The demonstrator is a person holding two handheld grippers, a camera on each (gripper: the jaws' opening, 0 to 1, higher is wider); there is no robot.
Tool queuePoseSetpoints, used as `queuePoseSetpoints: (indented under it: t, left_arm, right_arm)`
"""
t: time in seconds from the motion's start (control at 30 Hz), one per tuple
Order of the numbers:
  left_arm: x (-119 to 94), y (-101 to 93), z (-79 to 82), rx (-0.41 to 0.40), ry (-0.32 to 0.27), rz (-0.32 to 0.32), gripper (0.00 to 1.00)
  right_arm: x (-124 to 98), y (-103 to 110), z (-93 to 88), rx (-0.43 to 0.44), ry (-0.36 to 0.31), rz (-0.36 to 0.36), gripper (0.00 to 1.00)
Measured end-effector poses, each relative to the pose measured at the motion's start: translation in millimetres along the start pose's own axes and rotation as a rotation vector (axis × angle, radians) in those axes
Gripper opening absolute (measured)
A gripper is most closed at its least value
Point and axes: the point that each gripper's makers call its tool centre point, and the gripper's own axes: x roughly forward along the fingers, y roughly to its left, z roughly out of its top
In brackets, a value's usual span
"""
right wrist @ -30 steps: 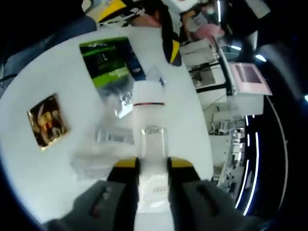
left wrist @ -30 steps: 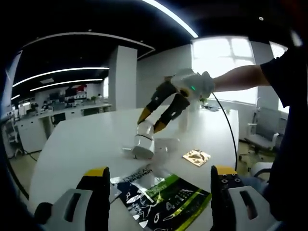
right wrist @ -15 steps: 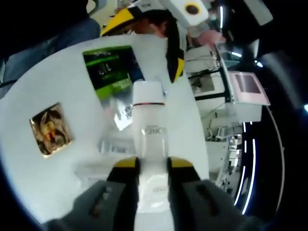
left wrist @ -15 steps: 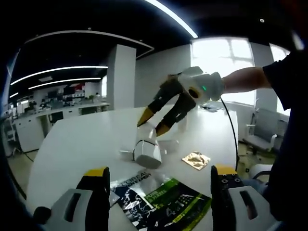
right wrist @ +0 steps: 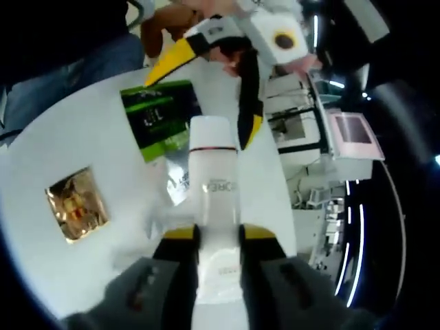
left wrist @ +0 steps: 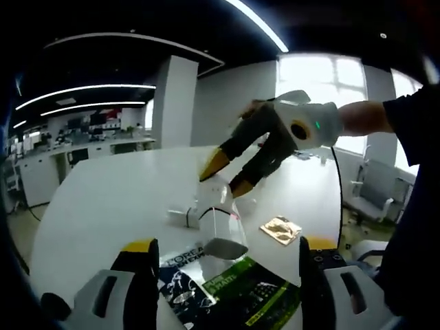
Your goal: Arrange the skincare products in the storage area until every visible bottle or jar stands upright without overlapping.
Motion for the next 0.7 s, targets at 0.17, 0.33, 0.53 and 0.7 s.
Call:
queuePoseSetpoints:
  t: [0.17,0.33,0.53,0.7]
  left_arm:
    - [9,-8.5,-4.5,-0.092,0.047,-0.073,0.65]
    - [14,-13.1,-4.0,-0.138,0.051,-0.113,0.55]
    - [13,-11.6,-2.3,-0.133,0.042,-0.104,0.56]
    - [13,-11.2,-3.1,-0.132,0.047,-0.104,0.56]
  right_arm:
    - [3,0,11.8,-0.007,-0.020,-0.004,0.19]
    - [8,1,20.0,-0.015,-0.034,0.001,0.19]
    - [9,0,19.3,-0.014,-0.035,0.003,0.19]
    - [9,0,18.3,-0.017,-0.035,-0.003,0.19]
